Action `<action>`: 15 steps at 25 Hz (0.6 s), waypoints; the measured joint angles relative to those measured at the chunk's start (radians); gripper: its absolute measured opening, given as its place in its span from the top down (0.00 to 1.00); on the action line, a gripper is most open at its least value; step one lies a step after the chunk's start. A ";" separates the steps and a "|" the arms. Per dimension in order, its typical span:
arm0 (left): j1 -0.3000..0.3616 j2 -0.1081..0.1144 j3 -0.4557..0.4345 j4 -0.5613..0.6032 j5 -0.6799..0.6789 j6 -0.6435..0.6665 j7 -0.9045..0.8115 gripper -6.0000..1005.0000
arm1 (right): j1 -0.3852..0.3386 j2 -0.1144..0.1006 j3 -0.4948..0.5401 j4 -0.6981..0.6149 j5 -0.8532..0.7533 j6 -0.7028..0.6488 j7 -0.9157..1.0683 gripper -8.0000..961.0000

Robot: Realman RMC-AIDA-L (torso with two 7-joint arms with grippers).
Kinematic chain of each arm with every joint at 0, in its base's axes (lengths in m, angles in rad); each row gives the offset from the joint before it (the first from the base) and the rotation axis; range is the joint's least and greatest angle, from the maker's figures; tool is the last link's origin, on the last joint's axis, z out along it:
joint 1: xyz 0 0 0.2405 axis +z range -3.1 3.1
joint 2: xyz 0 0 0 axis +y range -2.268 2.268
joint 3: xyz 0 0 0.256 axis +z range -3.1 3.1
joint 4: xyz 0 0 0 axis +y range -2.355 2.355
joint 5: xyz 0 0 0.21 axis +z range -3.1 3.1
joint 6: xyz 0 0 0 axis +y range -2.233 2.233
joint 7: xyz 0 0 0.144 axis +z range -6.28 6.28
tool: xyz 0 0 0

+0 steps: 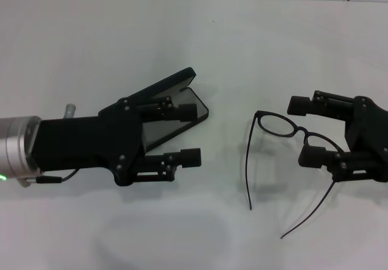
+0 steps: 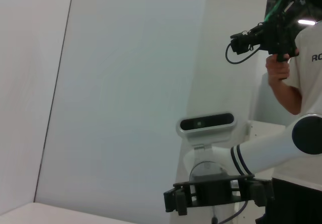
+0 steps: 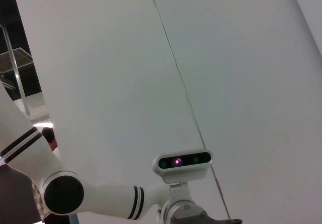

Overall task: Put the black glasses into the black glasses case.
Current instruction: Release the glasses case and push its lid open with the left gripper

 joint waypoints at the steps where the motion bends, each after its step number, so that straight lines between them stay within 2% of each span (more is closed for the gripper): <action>1: 0.000 -0.001 -0.003 0.000 0.000 0.000 0.000 0.30 | -0.001 0.000 0.002 0.000 0.000 0.002 -0.002 0.10; 6: 0.003 -0.022 -0.100 0.029 -0.007 0.000 -0.036 0.30 | -0.038 -0.005 0.041 0.001 0.026 0.045 -0.069 0.10; 9: 0.009 -0.039 -0.172 0.143 -0.008 -0.006 -0.173 0.30 | -0.094 -0.006 0.146 0.003 0.057 0.065 -0.159 0.11; 13: 0.012 -0.047 -0.212 0.440 0.062 -0.074 -0.505 0.31 | -0.155 -0.009 0.284 0.021 0.109 0.056 -0.229 0.11; 15: 0.010 -0.061 -0.207 0.627 0.176 -0.134 -0.647 0.32 | -0.176 -0.011 0.330 0.025 0.120 0.050 -0.235 0.11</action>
